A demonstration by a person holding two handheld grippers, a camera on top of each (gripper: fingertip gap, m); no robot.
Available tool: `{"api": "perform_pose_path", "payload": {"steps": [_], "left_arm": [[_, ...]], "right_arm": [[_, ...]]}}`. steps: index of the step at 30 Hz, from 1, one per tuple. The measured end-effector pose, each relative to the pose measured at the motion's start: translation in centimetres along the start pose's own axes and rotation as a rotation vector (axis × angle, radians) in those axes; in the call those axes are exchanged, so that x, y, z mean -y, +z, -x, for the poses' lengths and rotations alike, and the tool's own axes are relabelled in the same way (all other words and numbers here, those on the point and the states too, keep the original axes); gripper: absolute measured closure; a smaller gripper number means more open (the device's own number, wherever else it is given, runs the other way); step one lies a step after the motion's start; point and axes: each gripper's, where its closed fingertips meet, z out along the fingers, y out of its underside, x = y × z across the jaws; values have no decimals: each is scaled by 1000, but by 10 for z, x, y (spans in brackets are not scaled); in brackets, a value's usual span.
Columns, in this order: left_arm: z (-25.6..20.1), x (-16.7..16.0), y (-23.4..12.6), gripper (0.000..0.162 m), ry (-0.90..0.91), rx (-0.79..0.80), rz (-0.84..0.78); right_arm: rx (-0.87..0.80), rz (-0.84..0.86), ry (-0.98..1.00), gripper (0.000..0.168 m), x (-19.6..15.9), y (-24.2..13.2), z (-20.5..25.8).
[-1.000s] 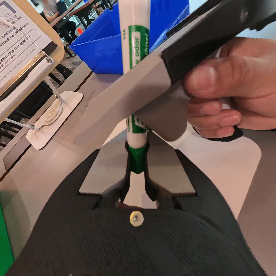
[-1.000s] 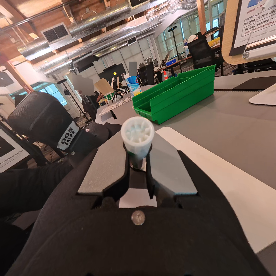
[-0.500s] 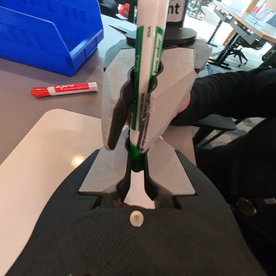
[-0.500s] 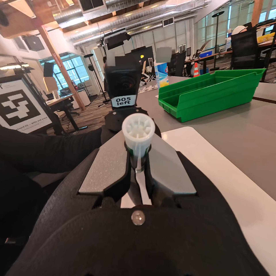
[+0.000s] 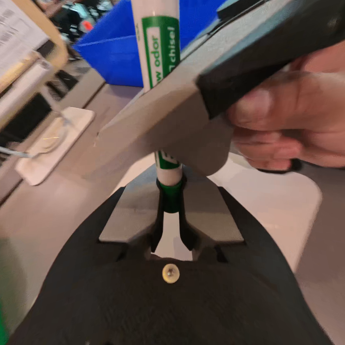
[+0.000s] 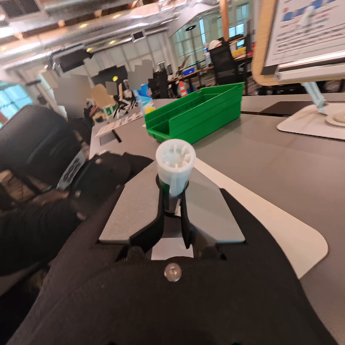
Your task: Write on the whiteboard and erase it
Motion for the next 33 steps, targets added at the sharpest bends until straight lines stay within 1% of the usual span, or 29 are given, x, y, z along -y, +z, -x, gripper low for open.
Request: {"api": "perform_pose_path", "payload": {"steps": [1,3,5,6,7,8,9,10,12,14,16,18,19,20,21,22,23,24,26,27,29,30,31,32,33], "left_arm": [[8,1,3,154,30,88,3],[27,3,3,154,139,286,13],[41,6,-3,154,263,453,23],[45,6,-7,153,298,499,26],[45,8,-10,153,307,505,14],[41,9,-11,154,286,472,-3],[34,10,-12,154,225,401,-25],[23,11,-12,154,141,287,-48],[-1,14,-16,154,-52,16,-62],[-22,17,-25,153,-146,-214,-66],[-39,23,-39,153,-221,-426,-78],[-51,26,-53,153,-247,-594,-90],[-56,29,-61,148,-271,-679,-111],[-58,31,-66,152,-293,-735,-129],[-57,29,-67,152,-300,-752,-141],[-53,27,-65,148,-308,-746,-148],[-50,25,-59,152,-319,-711,-151],[-43,22,-50,153,-320,-630,-144],[-18,12,-28,154,-238,-334,-121],[-6,8,-20,154,-155,-163,-98],[22,5,-13,154,75,194,-57],[30,6,-14,154,159,313,-34],[33,9,-15,154,197,372,-33],[33,13,-16,154,218,390,-46],[30,16,-17,154,229,371,-61]], "right_arm": [[-34,-25,38,159,3,1,-7],[-65,-88,115,159,11,2,-14],[-47,-121,166,158,16,5,-15],[-22,-127,164,158,17,6,-12],[6,-125,145,158,19,5,-8],[22,-109,111,159,18,5,-4],[46,-95,71,159,18,4,0],[84,-83,44,159,18,2,6],[163,-67,-9,159,19,-2,19],[228,-60,-63,160,20,-4,34],[324,-68,-60,162,22,-8,49],[373,-74,-120,161,24,-11,64],[403,-80,-125,161,25,-12,69],[405,-83,-122,161,25,-11,70],[388,-74,-121,161,23,-8,67],[363,-64,-115,160,21,-6,63],[316,-51,-104,160,19,-2,55],[254,-41,-82,160,17,2,43],[146,-49,-12,160,17,7,21],[97,-57,1,160,18,9,13],[21,-91,22,159,21,9,4],[9,-109,24,159,23,8,2],[19,-124,17,159,26,5,4],[43,-128,8,159,28,3,6],[71,-133,3,159,30,0,9]]}}
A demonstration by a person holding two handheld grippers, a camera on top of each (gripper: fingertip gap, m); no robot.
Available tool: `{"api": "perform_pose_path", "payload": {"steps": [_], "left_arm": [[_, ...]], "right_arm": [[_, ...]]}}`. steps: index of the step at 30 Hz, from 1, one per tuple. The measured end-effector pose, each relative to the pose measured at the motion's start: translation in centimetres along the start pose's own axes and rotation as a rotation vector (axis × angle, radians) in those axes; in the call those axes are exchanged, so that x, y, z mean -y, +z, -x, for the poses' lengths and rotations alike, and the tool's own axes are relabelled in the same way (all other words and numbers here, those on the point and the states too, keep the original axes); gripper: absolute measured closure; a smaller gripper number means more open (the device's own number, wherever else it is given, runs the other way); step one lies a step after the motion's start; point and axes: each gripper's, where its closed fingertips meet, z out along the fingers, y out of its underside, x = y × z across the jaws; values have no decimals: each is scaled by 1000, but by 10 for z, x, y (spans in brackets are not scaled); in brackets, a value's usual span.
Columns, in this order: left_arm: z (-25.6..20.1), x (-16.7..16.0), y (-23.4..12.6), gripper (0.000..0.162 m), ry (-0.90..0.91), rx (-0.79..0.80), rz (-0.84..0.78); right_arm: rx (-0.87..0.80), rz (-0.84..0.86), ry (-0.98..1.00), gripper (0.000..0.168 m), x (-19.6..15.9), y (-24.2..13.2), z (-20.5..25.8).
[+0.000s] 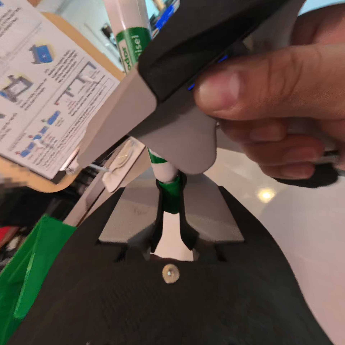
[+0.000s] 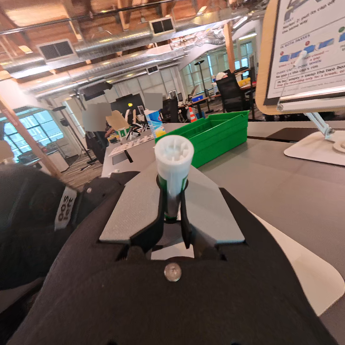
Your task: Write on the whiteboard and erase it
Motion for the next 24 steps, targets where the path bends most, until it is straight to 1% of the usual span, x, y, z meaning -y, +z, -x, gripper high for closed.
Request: {"api": "perform_pose_path", "payload": {"steps": [1,2,4,6,7,9,10,11,12,13,14,15,16,17,18,19,20,21,24], "left_arm": [[-6,5,-3,154,-29,-69,-27],[-16,9,-8,154,-108,-195,-46],[-38,19,-25,153,-311,-527,-51],[-52,27,-47,153,-421,-810,-60],[-57,29,-57,153,-456,-926,-61],[-59,30,-70,153,-492,-1076,-76],[-57,29,-69,153,-488,-1090,-84],[-54,27,-61,153,-476,-1038,-91],[-50,24,-48,153,-462,-940,-86],[-44,19,-31,153,-418,-781,-71],[-35,13,-14,152,-321,-576,-58],[-26,8,-3,152,-188,-374,-41],[-17,5,3,152,-55,-212,-21],[-11,4,6,152,31,-118,-7],[-10,5,7,152,46,-99,-8],[-13,7,6,153,12,-135,-26],[-19,10,2,153,-46,-216,-56],[-26,12,-5,153,-125,-328,-82],[-51,18,-36,153,-376,-763,-121]], "right_arm": [[33,3,-8,159,1,-3,4],[78,17,-23,159,0,-5,10],[172,31,-83,159,1,-9,29],[246,37,-90,160,0,-9,44],[261,34,-89,160,0,-8,48],[272,45,-101,160,-3,-5,53],[243,44,-108,160,-3,-3,49],[200,46,-104,160,-3,-2,40],[146,45,-83,160,-2,-1,29],[79,31,-57,159,0,-1,14],[37,21,-30,160,1,-2,4],[13,15,-25,159,2,-3,-1],[-15,7,-49,159,3,-4,-4],[-46,6,-83,159,2,-4,-5],[-58,5,-104,159,2,-4,-5],[-42,6,-101,160,3,-4,-3],[-12,6,-77,159,3,-5,0],[26,5,-59,160,2,-5,5],[159,57,-103,161,-8,0,31]]}}
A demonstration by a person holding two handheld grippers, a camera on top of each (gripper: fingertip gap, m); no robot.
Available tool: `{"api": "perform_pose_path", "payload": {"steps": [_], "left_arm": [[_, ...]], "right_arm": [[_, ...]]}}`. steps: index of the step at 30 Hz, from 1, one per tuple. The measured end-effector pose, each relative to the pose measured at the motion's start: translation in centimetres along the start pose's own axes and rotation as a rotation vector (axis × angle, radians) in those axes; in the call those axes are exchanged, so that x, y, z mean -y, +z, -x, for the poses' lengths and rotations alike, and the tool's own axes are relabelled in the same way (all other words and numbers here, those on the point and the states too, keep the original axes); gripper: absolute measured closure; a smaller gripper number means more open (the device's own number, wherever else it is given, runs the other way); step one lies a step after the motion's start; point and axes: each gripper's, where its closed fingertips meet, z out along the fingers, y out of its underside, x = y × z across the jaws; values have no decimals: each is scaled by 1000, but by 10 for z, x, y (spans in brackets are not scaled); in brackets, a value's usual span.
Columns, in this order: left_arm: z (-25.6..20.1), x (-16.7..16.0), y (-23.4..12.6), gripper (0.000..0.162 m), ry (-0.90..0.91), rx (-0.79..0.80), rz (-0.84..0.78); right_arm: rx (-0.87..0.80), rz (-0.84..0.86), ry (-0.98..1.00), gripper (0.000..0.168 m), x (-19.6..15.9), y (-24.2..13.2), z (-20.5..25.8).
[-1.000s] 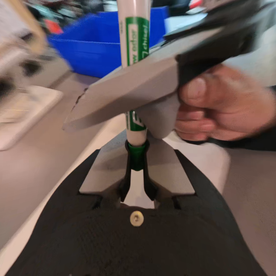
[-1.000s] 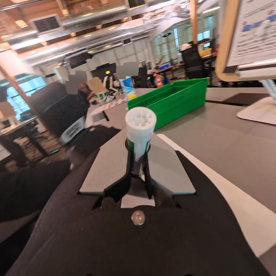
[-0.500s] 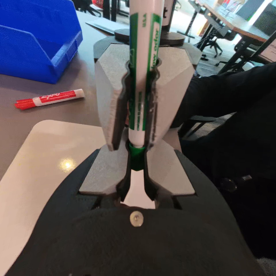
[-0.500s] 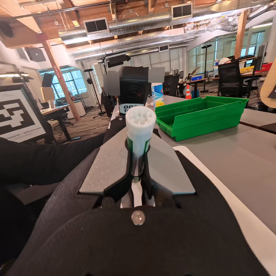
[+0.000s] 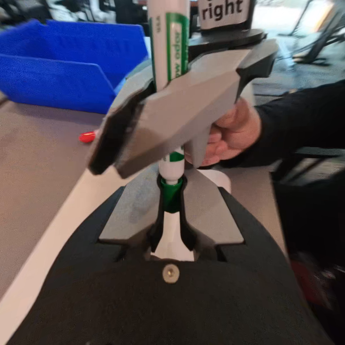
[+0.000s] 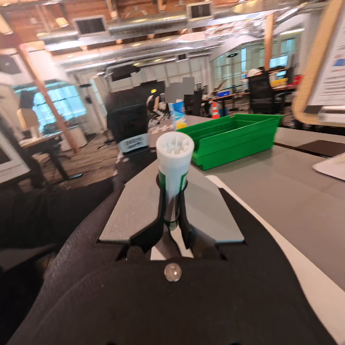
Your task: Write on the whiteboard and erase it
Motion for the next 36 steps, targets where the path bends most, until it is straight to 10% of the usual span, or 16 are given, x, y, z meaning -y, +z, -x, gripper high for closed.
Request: {"api": "perform_pose_path", "payload": {"steps": [5,14,24,32,36], "left_arm": [[-23,-7,-20,153,-121,-294,-29],[50,-8,4,152,335,477,89],[-14,-8,-14,154,-69,-231,-26],[48,-7,5,152,277,426,76],[40,-6,5,152,221,337,40]], "right_arm": [[62,35,0,160,-8,13,13],[-164,-8,41,159,-5,-1,-32],[16,51,-3,160,-14,14,9],[-175,20,13,159,-9,1,-29],[-133,22,23,160,-9,2,-23]]}}
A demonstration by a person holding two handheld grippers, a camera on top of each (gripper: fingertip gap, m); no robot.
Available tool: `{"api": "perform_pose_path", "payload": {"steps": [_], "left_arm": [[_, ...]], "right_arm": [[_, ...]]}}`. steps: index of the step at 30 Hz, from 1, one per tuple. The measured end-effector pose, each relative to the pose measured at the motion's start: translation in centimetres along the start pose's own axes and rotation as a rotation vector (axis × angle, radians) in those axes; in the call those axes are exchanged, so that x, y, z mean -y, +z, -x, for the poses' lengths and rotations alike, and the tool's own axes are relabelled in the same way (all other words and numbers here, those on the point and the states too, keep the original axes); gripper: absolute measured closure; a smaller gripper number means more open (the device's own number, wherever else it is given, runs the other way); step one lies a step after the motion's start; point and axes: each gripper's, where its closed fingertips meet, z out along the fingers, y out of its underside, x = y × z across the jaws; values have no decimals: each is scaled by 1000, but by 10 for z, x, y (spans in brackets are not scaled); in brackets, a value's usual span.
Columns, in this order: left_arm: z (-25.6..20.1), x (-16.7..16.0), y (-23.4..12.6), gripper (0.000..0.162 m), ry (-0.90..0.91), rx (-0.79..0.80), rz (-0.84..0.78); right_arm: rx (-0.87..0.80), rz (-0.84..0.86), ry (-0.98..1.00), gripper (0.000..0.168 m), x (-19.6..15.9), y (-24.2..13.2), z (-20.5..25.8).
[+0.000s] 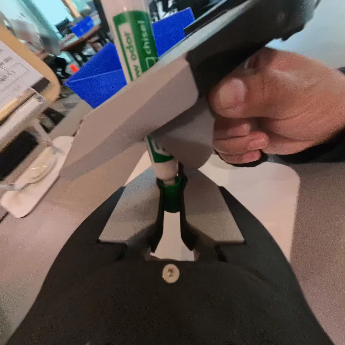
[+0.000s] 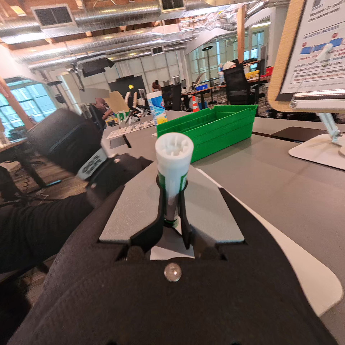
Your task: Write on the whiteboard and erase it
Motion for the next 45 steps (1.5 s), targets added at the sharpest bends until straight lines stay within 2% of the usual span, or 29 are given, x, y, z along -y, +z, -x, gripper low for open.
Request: {"api": "perform_pose_path", "payload": {"steps": [4,6,8,13,15,18,23,26,28,32,35,37,42,43,45], "left_arm": [[-33,11,-22,153,-239,-389,-82],[-41,11,-31,153,-278,-495,-96],[-37,9,-30,154,-271,-473,-102],[-12,-4,-5,152,-59,-145,-11],[-7,-4,-3,153,-27,-97,-9],[-12,-2,-7,153,-63,-152,-31],[-39,7,-26,153,-221,-450,-98],[-41,11,-29,152,-246,-478,-124],[-31,10,-23,152,-222,-393,-119],[-7,3,-4,153,-83,-110,-54],[2,3,0,153,-14,8,-38],[-3,4,-2,153,-25,-38,-49],[-39,15,-26,152,-221,-419,-135],[-43,17,-29,153,-235,-459,-143],[-40,16,-25,152,-215,-429,-141]], "right_arm": [[145,1,-27,160,0,2,28],[172,17,-29,160,-3,4,35],[151,14,-34,160,-2,5,31],[24,30,-34,160,-6,4,6],[9,22,-37,160,-4,3,5],[33,24,-24,160,-5,4,9],[140,27,-39,160,-5,5,31],[145,15,-36,160,-2,4,31],[104,8,-23,160,-1,2,22],[-22,7,-45,159,0,1,3],[-43,1,-59,159,1,0,1],[-14,4,-50,160,1,0,5],[132,2,-68,161,1,3,35],[141,2,-75,161,1,3,37],[124,9,-88,161,0,3,35]]}}
